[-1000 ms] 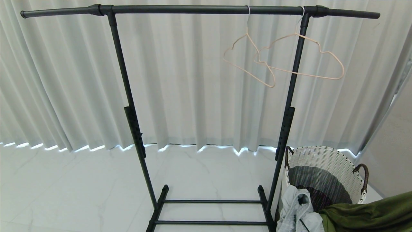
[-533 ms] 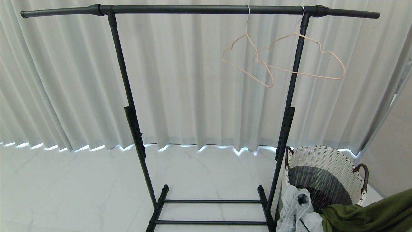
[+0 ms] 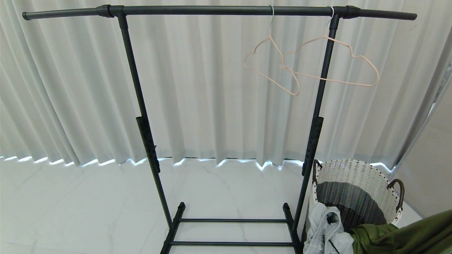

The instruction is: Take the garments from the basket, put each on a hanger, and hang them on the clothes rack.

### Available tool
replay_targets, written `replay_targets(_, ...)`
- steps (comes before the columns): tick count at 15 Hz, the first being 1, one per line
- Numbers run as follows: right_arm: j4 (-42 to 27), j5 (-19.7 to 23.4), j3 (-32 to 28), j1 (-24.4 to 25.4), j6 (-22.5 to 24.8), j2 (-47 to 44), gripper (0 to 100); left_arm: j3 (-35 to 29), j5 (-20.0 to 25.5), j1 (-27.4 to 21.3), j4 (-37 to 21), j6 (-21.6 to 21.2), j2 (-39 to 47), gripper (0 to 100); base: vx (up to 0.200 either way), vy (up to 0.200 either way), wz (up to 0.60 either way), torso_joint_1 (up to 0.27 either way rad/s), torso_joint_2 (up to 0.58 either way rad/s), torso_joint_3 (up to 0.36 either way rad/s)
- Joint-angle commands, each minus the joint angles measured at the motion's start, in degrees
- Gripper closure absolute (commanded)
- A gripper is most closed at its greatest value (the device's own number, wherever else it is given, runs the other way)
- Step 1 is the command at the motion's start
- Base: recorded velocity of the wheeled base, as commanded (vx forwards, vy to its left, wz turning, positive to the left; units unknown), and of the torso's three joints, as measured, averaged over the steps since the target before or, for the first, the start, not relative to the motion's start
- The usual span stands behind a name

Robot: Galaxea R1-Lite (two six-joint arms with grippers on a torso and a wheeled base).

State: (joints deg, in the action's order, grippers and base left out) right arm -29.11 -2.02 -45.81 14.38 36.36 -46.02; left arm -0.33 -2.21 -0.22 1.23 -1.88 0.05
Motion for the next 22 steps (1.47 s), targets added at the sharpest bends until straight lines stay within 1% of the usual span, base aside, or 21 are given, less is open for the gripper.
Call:
replay_targets(1, 2.0, 0.3, -0.2, 0.1, 0.2, -0.4, 100, -6.9, 2.4, -1.1, 0.4, 1.4, 4.3, 0, 0.000, 0.000, 0.00, 0.000, 0.00, 0.000)
replay_targets(2, 3.3, 0.3, -0.4, 0.1, 0.1, -0.7, 100, -13.1, 3.4, -1.6, 0.5, 1.5, 10.7, 0, 0.000, 0.000, 0.00, 0.000, 0.00, 0.000)
replay_targets(3, 3.9, 0.4, -1.0, 0.1, 0.0, -0.8, 100, -17.4, 5.7, -2.3, 0.5, 1.2, 16.0, 0, 0.000, 0.000, 0.00, 0.000, 0.00, 0.000)
replay_targets(4, 3.9, 0.9, -1.8, 0.1, -0.2, -0.9, 100, -21.1, 10.7, -3.4, 0.5, -1.4, 21.3, 0, 0.000, 0.000, 0.00, 0.000, 0.00, 0.000)
replay_targets(5, 3.9, 1.1, -2.6, 0.1, -0.2, -1.2, 100, -23.6, 15.7, -4.4, 0.6, -5.0, 26.0, 0, 0.000, 0.000, 0.00, 0.000, 0.00, 0.000)
replay_targets(6, 3.9, 1.1, -3.2, 0.1, -0.2, -1.7, 100, -25.2, 18.8, -5.7, 0.6, -8.5, 30.4, 0, 0.000, 0.000, 0.00, 0.000, 0.00, 0.000)
replay_targets(7, 3.9, 1.5, -3.7, 0.1, -0.2, -2.3, 100, -26.8, 19.7, -7.6, 0.6, -10.9, 34.7, 0, 0.000, 0.000, 0.00, 0.000, 0.00, 0.000)
replay_targets(8, 4.0, 2.6, -4.5, 0.1, -0.7, -3.1, 100, -29.3, 19.6, -11.5, 1.1, -11.5, 40.1, 0, 0.000, 0.000, 0.00, 0.000, 0.00, 0.000)
replay_targets(9, 3.9, 4.3, -5.4, 0.1, -1.1, -3.9, 100, -32.5, 19.6, -16.4, 2.1, -11.1, 46.2, 0, 0.000, 0.000, 0.00, 0.000, 0.00, 0.000)
replay_targets(10, 3.9, 5.0, -6.2, 0.1, -1.6, -4.7, 100, -35.0, 19.5, -19.4, 4.0, -11.0, 51.9, 0, 0.000, 0.000, 0.00, 0.000, 0.00, 0.000)
replay_targets(11, 3.9, 5.0, -6.6, 0.1, -2.0, -5.3, 100, -36.6, 18.6, -21.0, 5.1, -11.6, 56.4, 0, 0.000, 0.000, 0.00, 0.000, 0.00, 0.000)
replay_targets(12, 3.8, 5.0, -7.0, 0.1, -2.2, -5.9, 100, -38.1, 16.5, -23.8, 5.1, -11.7, 60.3, 0, 0.000, 0.000, 0.00, 0.000, 0.00, 0.000)
replay_targets(13, 3.8, 5.1, -7.4, 0.1, -2.2, -6.5, 100, -39.0, 13.2, -28.3, 5.1, -11.0, 64.6, 0, 0.000, 0.000, 0.00, 0.000, 0.00, 0.000)
replay_targets(14, 3.8, 5.3, -7.4, 0.4, -2.2, -7.1, 100, -39.9, 8.9, -33.1, 5.2, -9.7, 68.7, 0, 0.000, 0.000, 0.00, 0.000, 0.00, 0.000)
replay_targets(15, 3.8, 5.9, -8.0, 1.2, -2.6, -7.5, 100, -41.1, 6.0, -37.8, 5.2, -6.9, 71.8, 0, 0.000, 0.000, 0.00, 0.000, 0.00, 0.000)
replay_targets(17, 3.8, 6.2, -9.1, 4.2, -6.6, -9.0, 100, -43.3, -0.5, -49.2, 5.9, 4.2, 78.9, 0, 0.000, 0.000, 0.00, 0.000, 0.00, 0.000)
replay_targets(19, 3.8, 6.2, -10.3, 8.9, -11.2, -10.4, 100, -43.8, -6.9, -57.8, 8.9, 14.1, 85.8, 0, 0.000, 0.000, 0.00, 0.000, 0.00, 0.000)
replay_targets(20, 3.8, 6.2, -10.7, 11.3, -13.3, -11.1, 100, -43.8, -8.8, -60.8, 11.3, 17.7, 89.2, 0, 0.000, 0.000, 0.00, 0.000, 0.00, 0.000)
replay_targets(21, 3.9, 6.2, -11.0, 13.0, -15.4, -11.6, 100, -43.9, -9.7, -62.6, 14.1, 20.1, 92.1, 0, 0.000, 0.000, 0.00, 0.000, 0.00, 0.000)
replay_targets(22, 3.9, 6.2, -11.2, 15.4, -18.3, -12.3, 100, -44.2, -10.1, -64.5, 18.7, 22.7, 95.8, 0, 0.000, 0.000, 0.00, 0.000, 0.00, 0.000)
